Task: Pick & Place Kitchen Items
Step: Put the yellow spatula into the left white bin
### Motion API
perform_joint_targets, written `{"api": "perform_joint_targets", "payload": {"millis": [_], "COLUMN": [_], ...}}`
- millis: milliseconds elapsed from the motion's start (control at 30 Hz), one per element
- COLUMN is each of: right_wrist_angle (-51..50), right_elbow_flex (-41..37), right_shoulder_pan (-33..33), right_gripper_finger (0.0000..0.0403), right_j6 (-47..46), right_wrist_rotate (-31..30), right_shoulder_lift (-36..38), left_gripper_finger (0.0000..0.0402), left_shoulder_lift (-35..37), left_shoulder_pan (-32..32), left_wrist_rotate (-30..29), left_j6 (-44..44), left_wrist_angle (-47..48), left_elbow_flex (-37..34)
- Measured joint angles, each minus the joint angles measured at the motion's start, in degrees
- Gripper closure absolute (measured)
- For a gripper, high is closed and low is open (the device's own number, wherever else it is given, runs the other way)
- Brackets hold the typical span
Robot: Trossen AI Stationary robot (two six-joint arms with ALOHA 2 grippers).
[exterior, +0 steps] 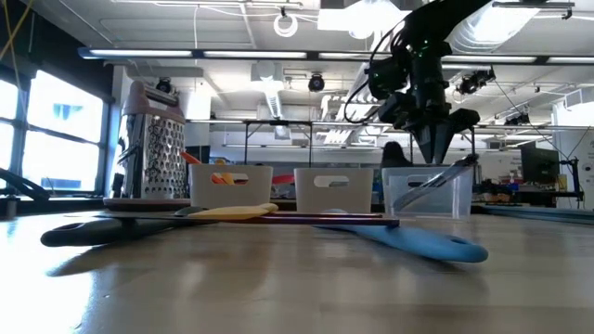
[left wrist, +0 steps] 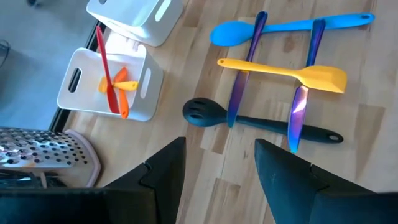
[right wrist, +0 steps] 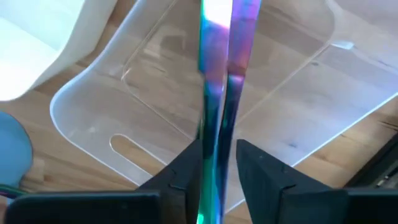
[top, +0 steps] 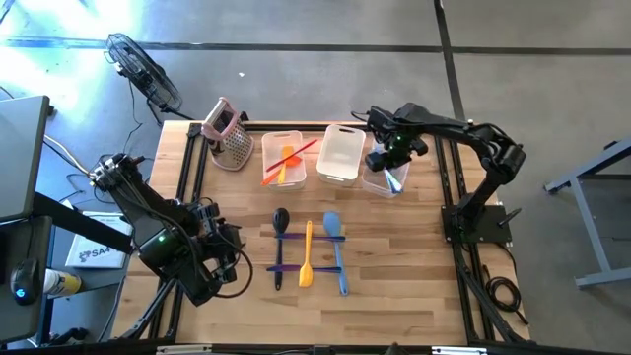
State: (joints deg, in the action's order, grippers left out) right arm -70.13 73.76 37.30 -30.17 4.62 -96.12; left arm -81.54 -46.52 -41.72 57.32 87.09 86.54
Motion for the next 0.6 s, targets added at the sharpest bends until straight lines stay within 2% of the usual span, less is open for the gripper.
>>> {"api": "perform_joint_targets", "payload": {"millis": [400,600], "right_wrist_angle": [-0.16,-0.27], "right_elbow_flex": [0.0,0.0], "right_shoulder_pan": [-0.17,-3.17], "right_gripper_finger": [0.0299,0.0298], "right_j6": [0.0,-0.35], "right_wrist_rotate": [0.39,-1.54], "right_shoulder_lift": [0.39,5.99], "left_gripper_finger": [0.0218,0.0218], "left_shoulder_lift": [0.02,0.02], "left_shoulder_pan": [0.0,0.0], "left_wrist_rotate": [0.58,2.22], "left_j6": [0.21,0.77], "left_wrist_angle": [-0.4,-2.88], "left_elbow_flex": [0.0,0.0]}}
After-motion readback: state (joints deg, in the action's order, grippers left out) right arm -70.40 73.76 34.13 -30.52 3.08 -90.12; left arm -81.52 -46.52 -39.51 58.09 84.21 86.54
